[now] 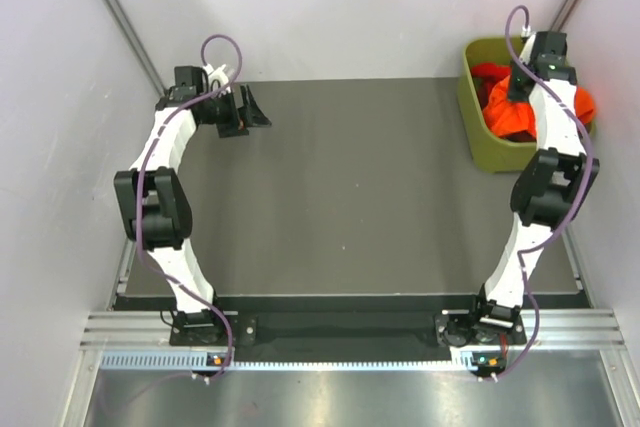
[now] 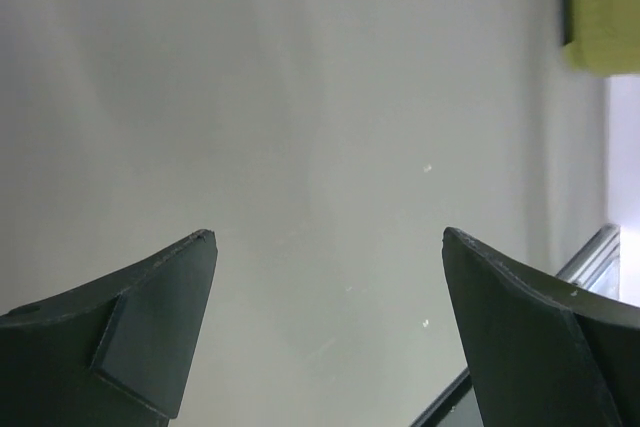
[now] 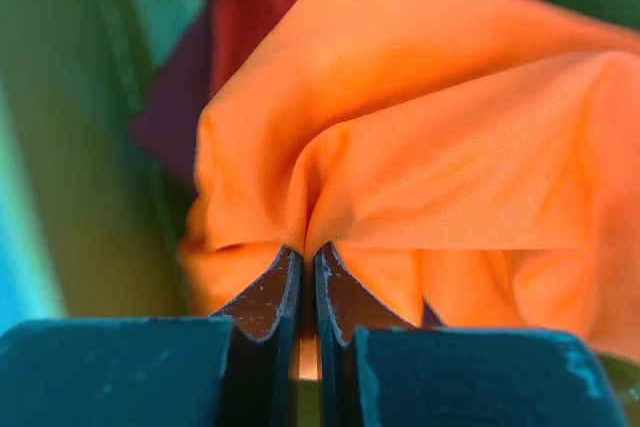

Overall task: Fold and stack the t-shirts
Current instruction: Grab the tshirt from the pile, then move the tshirt to the center of the board

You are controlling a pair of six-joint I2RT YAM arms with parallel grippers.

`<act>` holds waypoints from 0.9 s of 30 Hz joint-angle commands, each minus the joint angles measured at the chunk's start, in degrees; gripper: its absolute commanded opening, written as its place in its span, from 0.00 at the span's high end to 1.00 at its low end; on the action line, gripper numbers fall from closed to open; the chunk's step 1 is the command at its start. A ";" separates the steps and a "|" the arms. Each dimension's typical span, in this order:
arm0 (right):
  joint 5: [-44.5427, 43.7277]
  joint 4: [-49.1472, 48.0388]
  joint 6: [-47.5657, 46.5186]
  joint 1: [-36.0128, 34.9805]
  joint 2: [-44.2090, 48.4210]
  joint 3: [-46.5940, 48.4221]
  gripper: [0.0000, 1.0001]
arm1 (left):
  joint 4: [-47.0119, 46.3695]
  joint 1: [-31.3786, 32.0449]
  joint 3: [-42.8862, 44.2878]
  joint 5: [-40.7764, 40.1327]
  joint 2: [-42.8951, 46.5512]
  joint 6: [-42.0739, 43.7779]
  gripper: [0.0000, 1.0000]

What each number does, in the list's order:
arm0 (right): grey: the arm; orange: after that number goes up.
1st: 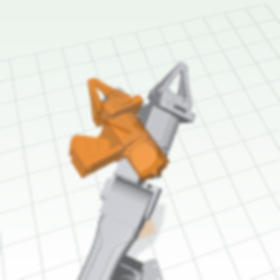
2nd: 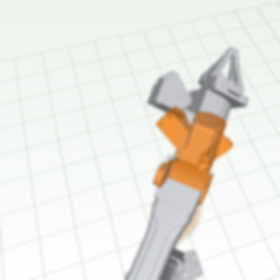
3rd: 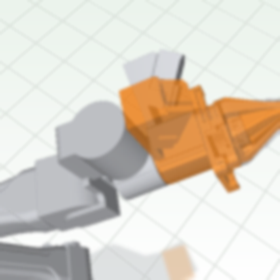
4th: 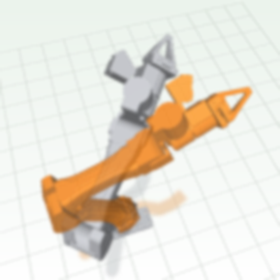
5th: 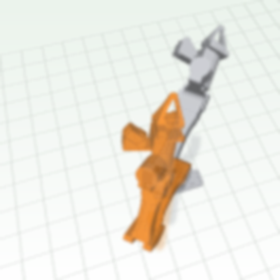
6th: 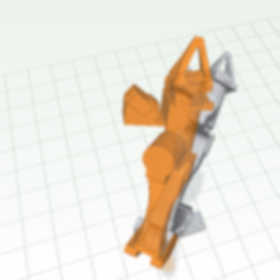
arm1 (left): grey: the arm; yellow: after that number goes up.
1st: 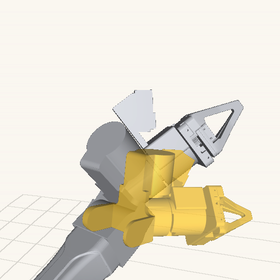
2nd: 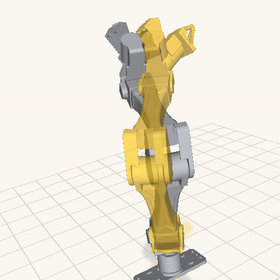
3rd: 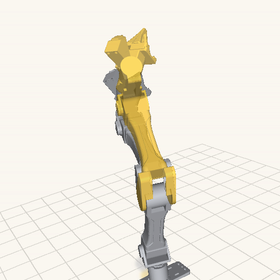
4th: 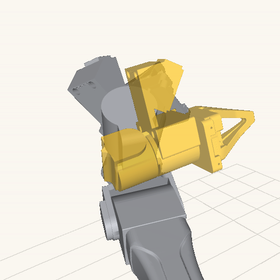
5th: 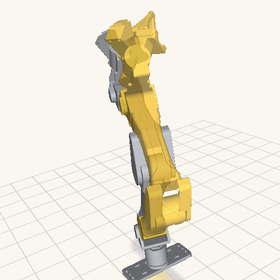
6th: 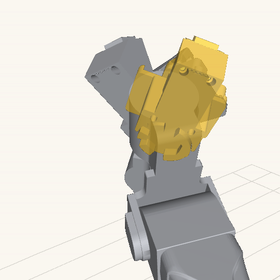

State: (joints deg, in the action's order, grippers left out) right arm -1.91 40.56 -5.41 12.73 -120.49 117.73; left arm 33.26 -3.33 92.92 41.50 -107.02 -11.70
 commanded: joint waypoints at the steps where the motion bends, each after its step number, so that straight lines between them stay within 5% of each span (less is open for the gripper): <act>1: 7.08 0.14 -2.14 -1.65 15.15 1.89 1.00 | 16.01 -0.01 9.01 -3.35 -3.62 5.70 0.01; 9: 13.95 -6.01 -6.37 -9.55 32.50 -0.75 1.00 | 14.73 -2.38 13.23 0.78 -4.07 9.86 0.01; 16: 10.44 -6.71 -12.08 -32.29 33.65 0.74 1.00 | 12.01 -5.54 18.61 -13.11 -6.09 0.37 0.01; 23: 13.16 -6.28 -7.08 -41.91 31.89 2.86 1.00 | 11.48 -10.20 15.45 -3.80 -4.78 -2.96 0.12; 26: 10.80 -7.68 -4.28 -41.47 33.73 -3.54 1.00 | 10.17 -12.05 12.55 4.28 -4.07 -2.88 0.17; 27: 10.44 -8.38 -3.21 -40.86 34.26 -8.43 0.95 | 9.81 -12.13 10.28 3.60 -3.29 -3.41 0.11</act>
State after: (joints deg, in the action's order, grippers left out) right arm 10.24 35.16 -12.21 -28.64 -89.86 114.02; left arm 45.32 -14.63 106.41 38.94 -112.86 -13.19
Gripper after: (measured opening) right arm 0.041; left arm 0.879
